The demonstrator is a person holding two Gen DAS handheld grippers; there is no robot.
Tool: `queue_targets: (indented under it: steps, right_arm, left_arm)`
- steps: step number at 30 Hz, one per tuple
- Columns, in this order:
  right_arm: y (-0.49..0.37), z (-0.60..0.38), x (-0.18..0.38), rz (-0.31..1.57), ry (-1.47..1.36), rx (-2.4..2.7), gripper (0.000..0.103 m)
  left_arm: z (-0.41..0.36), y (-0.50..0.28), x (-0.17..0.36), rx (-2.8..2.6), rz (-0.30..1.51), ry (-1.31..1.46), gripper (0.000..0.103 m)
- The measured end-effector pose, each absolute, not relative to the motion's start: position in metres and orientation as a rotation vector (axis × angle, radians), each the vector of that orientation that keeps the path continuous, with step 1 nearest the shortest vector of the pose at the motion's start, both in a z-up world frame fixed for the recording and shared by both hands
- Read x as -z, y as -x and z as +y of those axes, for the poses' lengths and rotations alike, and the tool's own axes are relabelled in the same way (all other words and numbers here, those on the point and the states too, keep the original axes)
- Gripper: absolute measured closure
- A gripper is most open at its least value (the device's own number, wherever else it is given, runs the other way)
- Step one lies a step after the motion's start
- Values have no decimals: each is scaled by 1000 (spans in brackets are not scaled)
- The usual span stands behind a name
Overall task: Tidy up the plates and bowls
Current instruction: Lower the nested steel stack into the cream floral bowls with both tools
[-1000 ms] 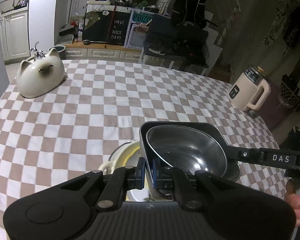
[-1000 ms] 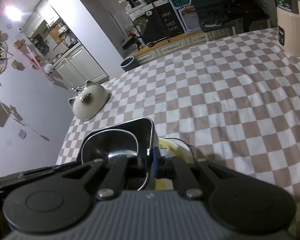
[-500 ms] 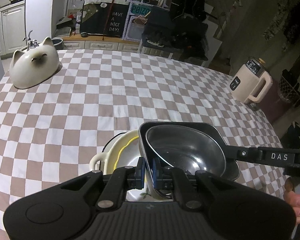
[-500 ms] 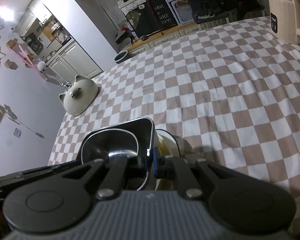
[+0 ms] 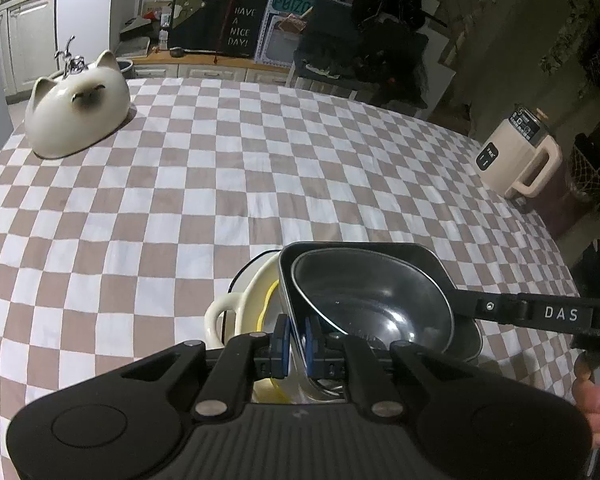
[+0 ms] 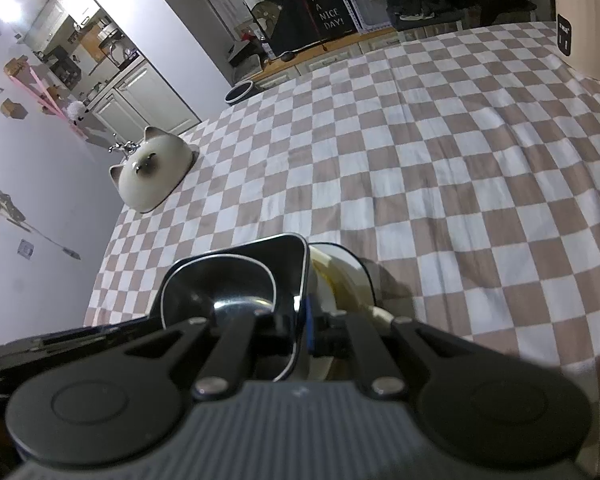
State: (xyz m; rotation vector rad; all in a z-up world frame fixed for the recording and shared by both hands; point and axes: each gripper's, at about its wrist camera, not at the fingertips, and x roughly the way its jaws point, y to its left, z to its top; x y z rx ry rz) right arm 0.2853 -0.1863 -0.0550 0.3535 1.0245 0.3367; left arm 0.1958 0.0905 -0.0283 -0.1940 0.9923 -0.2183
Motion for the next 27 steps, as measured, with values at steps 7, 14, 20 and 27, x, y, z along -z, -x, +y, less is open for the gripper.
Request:
queue_targets:
  steps: [7,14,20,27]
  right_arm:
    - [-286,-178,57,1032,-331,-334,96]
    - [-286,-177,58,1043,-322,-336,96]
    - [-287,-179,60,1046,-316,-322,96]
    - [-287,-179,62,1053,-302,-317,96]
  left_arm:
    - [95,-198,32,198,987,200,95]
    - [96,-201,34,193,988,203,96]
    - [92,-203,36,198,994,195,96]
    - [90,-204,40,201,1006,190,96]
